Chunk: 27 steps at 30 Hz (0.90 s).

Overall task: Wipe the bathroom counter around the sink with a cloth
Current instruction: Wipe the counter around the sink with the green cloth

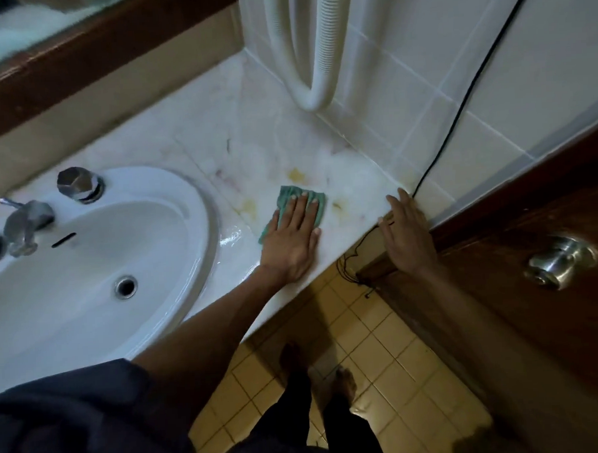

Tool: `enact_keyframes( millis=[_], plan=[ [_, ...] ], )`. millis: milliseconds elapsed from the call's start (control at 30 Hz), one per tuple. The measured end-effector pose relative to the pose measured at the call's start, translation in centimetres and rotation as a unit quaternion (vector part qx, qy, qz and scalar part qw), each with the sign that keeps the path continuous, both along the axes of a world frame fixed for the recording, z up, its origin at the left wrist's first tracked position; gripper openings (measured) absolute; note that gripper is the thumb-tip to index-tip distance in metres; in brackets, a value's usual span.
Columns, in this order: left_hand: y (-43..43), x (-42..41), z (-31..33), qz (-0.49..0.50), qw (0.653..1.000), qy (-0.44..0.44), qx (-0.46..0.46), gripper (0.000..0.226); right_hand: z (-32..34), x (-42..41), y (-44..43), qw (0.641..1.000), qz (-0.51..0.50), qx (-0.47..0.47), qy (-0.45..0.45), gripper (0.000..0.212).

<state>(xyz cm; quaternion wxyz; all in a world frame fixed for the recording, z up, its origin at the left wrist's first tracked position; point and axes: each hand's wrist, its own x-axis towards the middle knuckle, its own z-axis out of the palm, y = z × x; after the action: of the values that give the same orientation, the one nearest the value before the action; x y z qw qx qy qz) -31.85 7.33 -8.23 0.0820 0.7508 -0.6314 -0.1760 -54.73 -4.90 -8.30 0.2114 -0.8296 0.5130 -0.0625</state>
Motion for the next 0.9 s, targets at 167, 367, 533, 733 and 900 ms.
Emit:
enact_keyframes(
  millis=[167,367,533,733,900],
  plan=[
    [-4.2,-5.5,0.2,-0.061,0.998,0.012,0.013,0.060,0.4,-0.7,-0.5,0.999,0.019,-0.010,0.034,0.050],
    [-1.5,1.9,-0.1,-0.268,0.963,-0.023,-0.007,0.056,1.0,-0.6,-0.5,0.999,0.022,-0.018,0.023,0.048],
    [-7.6,1.7,-0.2,-0.100,0.995,-0.026,0.006,0.059,1.2,-0.6,-0.8,1.000,0.018,-0.001,0.001,0.048],
    [-12.4,-6.0,0.3,-0.071,0.997,-0.016,0.015,0.061,1.1,-1.5,-1.0,0.999,0.012,-0.001,-0.036,0.047],
    [-9.9,-5.5,0.4,-0.202,0.979,-0.028,0.009,0.061,2.2,-2.3,-1.8,0.997,0.002,0.013,-0.077,0.043]
  ],
)
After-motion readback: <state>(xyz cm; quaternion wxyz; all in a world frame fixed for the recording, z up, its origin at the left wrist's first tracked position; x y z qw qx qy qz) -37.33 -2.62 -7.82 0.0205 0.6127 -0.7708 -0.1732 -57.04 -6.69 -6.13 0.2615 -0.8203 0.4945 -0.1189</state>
